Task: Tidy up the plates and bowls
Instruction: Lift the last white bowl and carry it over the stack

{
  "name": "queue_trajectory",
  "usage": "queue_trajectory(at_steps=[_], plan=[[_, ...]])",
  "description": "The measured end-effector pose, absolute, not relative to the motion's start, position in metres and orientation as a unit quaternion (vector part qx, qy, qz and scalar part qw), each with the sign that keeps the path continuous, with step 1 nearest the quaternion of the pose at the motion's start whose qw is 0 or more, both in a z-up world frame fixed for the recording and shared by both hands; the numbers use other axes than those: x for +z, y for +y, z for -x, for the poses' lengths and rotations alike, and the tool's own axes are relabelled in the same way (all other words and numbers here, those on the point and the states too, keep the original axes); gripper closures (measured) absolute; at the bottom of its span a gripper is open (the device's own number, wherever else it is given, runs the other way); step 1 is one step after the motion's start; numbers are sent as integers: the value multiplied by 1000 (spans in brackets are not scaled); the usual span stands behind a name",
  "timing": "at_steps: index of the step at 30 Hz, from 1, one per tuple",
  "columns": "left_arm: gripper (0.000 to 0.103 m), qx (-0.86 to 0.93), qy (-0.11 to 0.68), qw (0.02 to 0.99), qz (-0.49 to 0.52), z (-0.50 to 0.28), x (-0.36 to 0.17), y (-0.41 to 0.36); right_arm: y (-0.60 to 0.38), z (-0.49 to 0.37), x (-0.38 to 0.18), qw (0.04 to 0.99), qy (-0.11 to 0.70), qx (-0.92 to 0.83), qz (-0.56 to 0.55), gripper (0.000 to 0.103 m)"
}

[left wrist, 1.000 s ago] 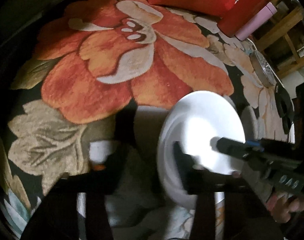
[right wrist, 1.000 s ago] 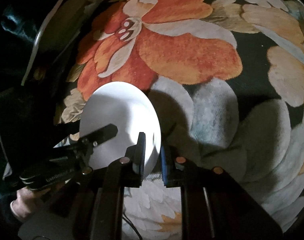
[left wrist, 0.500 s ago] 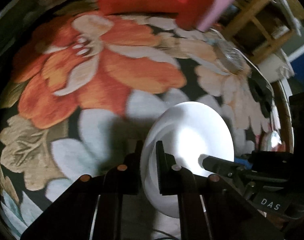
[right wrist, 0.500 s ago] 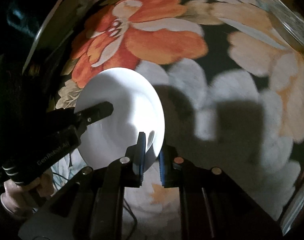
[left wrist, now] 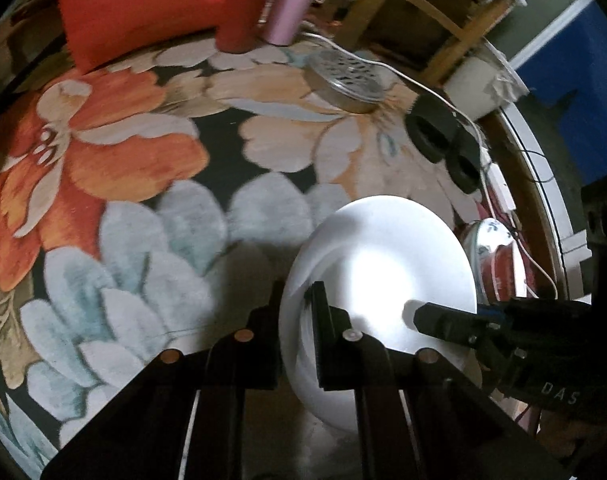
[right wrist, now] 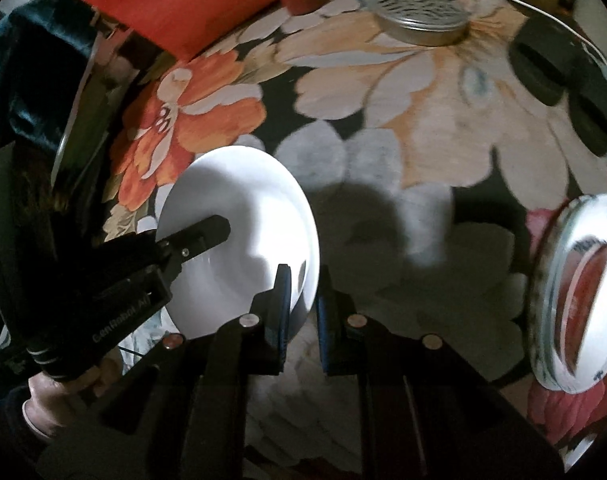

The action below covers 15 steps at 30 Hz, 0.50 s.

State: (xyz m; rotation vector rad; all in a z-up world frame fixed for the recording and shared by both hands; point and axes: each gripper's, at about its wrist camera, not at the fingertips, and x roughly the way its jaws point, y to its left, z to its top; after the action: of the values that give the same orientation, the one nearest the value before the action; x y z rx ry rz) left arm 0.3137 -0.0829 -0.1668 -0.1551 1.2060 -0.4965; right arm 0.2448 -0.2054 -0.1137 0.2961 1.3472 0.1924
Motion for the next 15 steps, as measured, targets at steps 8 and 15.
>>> queue_trajectory(at_steps=[8, 15], plan=[[93, -262, 555, 787, 57, -309, -157, -131, -251, -229, -104, 772, 613, 55, -159, 91], [93, -288, 550, 783, 46, -304, -149, -173, -289, -216, -95, 777, 604, 29, -173, 91]])
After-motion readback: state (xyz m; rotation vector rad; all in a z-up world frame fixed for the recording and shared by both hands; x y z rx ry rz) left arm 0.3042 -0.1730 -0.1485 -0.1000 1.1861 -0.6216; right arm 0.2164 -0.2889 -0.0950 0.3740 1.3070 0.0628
